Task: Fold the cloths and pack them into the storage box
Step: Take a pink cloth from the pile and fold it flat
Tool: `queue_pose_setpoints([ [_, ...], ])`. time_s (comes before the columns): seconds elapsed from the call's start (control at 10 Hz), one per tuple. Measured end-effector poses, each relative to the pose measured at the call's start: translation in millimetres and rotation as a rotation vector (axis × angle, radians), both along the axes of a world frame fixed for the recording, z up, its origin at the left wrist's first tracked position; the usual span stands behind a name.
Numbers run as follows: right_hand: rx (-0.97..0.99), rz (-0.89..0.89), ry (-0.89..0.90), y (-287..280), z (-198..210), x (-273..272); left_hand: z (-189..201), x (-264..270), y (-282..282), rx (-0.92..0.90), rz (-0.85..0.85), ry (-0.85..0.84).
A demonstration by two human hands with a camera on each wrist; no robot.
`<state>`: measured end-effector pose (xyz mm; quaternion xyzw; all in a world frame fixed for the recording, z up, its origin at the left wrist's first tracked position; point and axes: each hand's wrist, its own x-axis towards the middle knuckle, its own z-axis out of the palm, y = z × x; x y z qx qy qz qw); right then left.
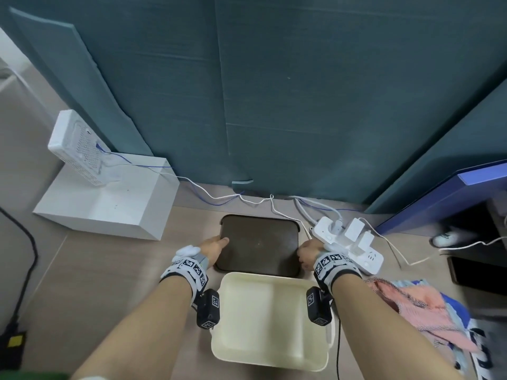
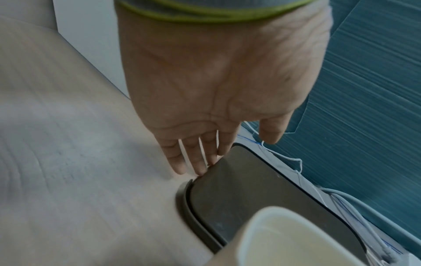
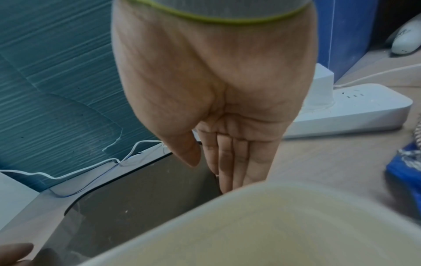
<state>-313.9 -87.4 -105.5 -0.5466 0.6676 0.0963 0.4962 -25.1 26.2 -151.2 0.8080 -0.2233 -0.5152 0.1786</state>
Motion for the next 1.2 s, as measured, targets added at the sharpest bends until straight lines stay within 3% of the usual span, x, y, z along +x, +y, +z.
queue_pose_setpoints([
  [0.2,-0.092,0.114,0.054,22,40,-17,74,-23,26,0.058,-0.161,-0.146],
  [0.5,-0.2,0.147,0.281,81,74,-67,108,-57,100,0.086,-0.217,-0.23],
  [0.6,-0.133,0.174,0.372,82,41,-87,112,-64,118,0.062,-0.234,-0.258],
  [0.7,-0.086,0.201,0.347,41,-70,-109,118,-73,129,0.06,-0.247,-0.331],
  [0.8,0.065,0.21,0.251,72,-31,-103,116,-83,144,0.077,-0.229,-0.44],
  [0.9,-0.027,0.16,0.124,117,50,-93,117,-91,153,0.064,-0.218,-0.526],
  [1.0,-0.095,0.137,0.084,116,65,-92,131,-95,151,0.0,-0.187,-0.568],
  [1.2,-0.211,0.04,-0.071,80,80,-69,155,-86,131,-0.237,0.001,-0.439],
])
